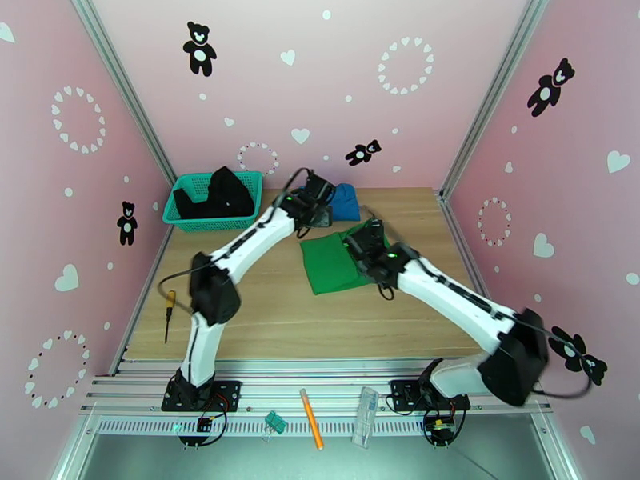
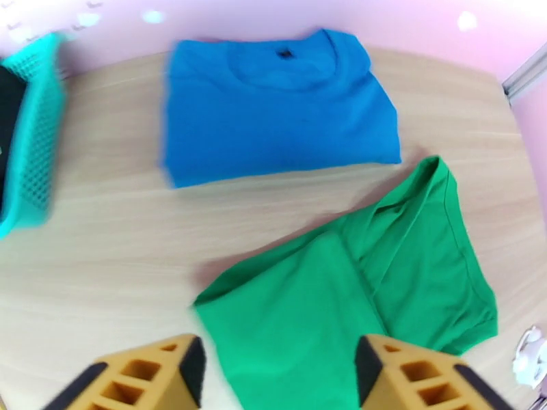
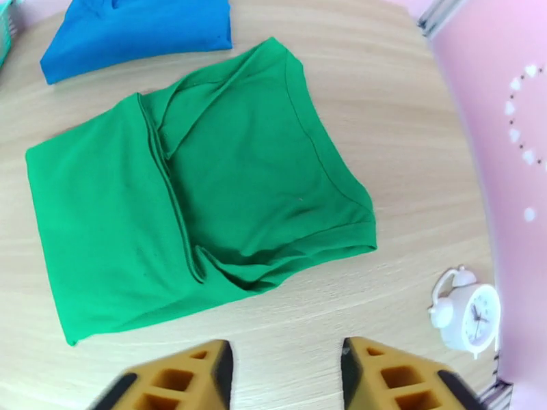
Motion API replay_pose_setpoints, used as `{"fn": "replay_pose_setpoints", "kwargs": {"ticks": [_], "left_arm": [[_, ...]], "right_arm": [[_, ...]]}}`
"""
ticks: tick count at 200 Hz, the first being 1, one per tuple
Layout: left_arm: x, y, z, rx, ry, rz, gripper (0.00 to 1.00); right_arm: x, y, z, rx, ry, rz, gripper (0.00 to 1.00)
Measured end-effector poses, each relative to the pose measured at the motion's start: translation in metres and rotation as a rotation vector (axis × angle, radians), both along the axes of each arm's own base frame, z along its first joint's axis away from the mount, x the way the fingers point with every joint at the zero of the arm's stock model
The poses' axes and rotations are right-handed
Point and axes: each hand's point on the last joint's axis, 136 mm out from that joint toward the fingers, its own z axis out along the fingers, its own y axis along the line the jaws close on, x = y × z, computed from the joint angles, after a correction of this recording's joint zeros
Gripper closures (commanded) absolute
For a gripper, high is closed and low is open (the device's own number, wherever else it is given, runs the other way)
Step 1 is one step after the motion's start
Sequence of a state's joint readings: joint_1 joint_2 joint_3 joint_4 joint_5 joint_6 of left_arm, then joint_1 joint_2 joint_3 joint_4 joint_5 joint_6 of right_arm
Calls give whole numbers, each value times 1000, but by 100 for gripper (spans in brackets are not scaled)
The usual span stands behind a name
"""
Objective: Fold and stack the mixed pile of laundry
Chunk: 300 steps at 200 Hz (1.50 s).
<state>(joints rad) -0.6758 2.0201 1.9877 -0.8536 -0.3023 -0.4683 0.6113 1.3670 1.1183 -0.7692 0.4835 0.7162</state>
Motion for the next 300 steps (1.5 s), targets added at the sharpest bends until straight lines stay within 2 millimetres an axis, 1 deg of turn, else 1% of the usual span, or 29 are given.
{"fn": "replay_pose_setpoints", "kwargs": {"ticks": [5, 11, 20, 29, 50, 64, 78, 86, 97, 111, 124, 140, 174, 182, 196, 207, 217, 229, 239, 248, 266, 280, 283, 287, 289, 295, 300], "left_arm": [[-2, 2, -4, 2, 7, 7, 83], [-4, 4, -12, 8, 21, 13, 90], [-7, 5, -29, 23, 48, 13, 95], [-9, 5, -53, 37, 89, 24, 98], [-13, 5, -114, 82, 189, 34, 100], [-15, 6, -147, 112, 241, 48, 100], [-16, 7, -171, 134, 272, 58, 100], [-15, 9, -180, 144, 282, 64, 100], [-14, 11, -187, 150, 291, 73, 100], [-10, 13, -190, 149, 285, 83, 100], [-5, 15, -191, 145, 279, 93, 100], [4, 18, -192, 139, 268, 100, 100], [25, 16, -194, 137, 236, 77, 100], [31, 13, -193, 138, 224, 62, 100], [41, 7, -193, 135, 202, 36, 100], [48, 1, -193, 129, 187, 14, 100], [53, -3, -192, 121, 179, -9, 100], [57, -7, -191, 111, 174, -30, 100], [58, -11, -190, 107, 171, -53, 100], [59, -13, -189, 106, 170, -65, 100], [59, -14, -187, 109, 166, -82, 94], [57, -13, -181, 109, 158, -89, 85], [57, -12, -178, 109, 154, -91, 78], [55, -11, -175, 108, 152, -91, 72], [54, -10, -172, 108, 150, -92, 68], [50, -7, -163, 107, 144, -92, 64], [46, -4, -153, 104, 136, -90, 57]], "right_arm": [[2, 0, -5, 20, 12, 2, 89], [3, 1, -13, 38, 30, 7, 95], [7, 6, -23, 73, 54, 11, 98], [11, 13, -34, 97, 81, 29, 100], [23, 32, -61, 147, 129, 55, 100], [28, 42, -83, 161, 170, 68, 100], [31, 49, -106, 166, 212, 74, 100], [33, 51, -119, 166, 234, 72, 100], [33, 53, -135, 162, 262, 72, 100], [34, 54, -150, 156, 283, 63, 100], [40, 58, -147, 177, 263, 60, 100], [42, 61, -150, 198, 250, 50, 100], [39, 71, -152, 231, 204, 25, 100], [36, 77, -152, 236, 193, 23, 100], [27, 95, -151, 249, 181, 36, 100], [16, 114, -151, 264, 184, 58, 100], [3, 135, -151, 277, 190, 93, 100], [-6, 153, -150, 290, 198, 124, 100], [-11, 163, -149, 288, 209, 142, 100], [-11, 164, -148, 276, 221, 145, 100], [-7, 155, -142, 231, 245, 136, 99], [-3, 143, -137, 187, 259, 129, 94], [-2, 141, -135, 181, 260, 127, 92], [-1, 137, -133, 167, 261, 127, 90], [0, 135, -131, 164, 262, 126, 89], [1, 130, -127, 147, 260, 129, 87], [3, 124, -121, 133, 257, 131, 85]]}}
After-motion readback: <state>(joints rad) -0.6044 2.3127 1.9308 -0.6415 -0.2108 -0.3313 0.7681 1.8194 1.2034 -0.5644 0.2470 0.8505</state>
